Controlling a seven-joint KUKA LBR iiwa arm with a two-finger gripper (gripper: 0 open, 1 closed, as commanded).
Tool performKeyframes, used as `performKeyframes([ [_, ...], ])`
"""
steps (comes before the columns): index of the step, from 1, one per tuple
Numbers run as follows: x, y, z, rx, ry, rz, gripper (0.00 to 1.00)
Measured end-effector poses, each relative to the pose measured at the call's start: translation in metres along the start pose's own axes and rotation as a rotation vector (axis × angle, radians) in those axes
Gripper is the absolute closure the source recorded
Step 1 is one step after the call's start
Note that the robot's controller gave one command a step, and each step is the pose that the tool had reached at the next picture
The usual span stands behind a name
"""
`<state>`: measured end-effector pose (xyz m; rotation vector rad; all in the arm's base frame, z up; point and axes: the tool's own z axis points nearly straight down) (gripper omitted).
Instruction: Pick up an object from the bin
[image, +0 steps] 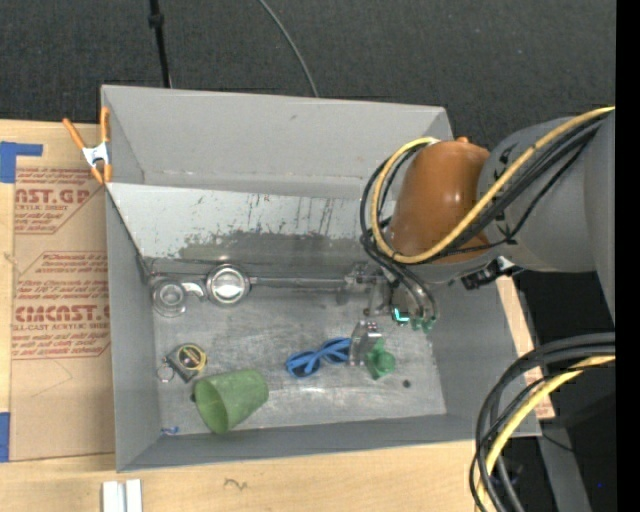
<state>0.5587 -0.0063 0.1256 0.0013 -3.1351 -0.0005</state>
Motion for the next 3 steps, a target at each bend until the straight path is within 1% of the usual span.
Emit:
performKeyframes([
  [1, -0.004, -0.004, 0.05, 0.0, -0.008, -0.033, 0.0],
  [2, -0.004, -0.003, 0.046, -0.001, -0.007, -0.033, 1.0],
  [3, -0.015, -0.012, -0.124, 0.001, -0.019, -0.026, 1.0],
])
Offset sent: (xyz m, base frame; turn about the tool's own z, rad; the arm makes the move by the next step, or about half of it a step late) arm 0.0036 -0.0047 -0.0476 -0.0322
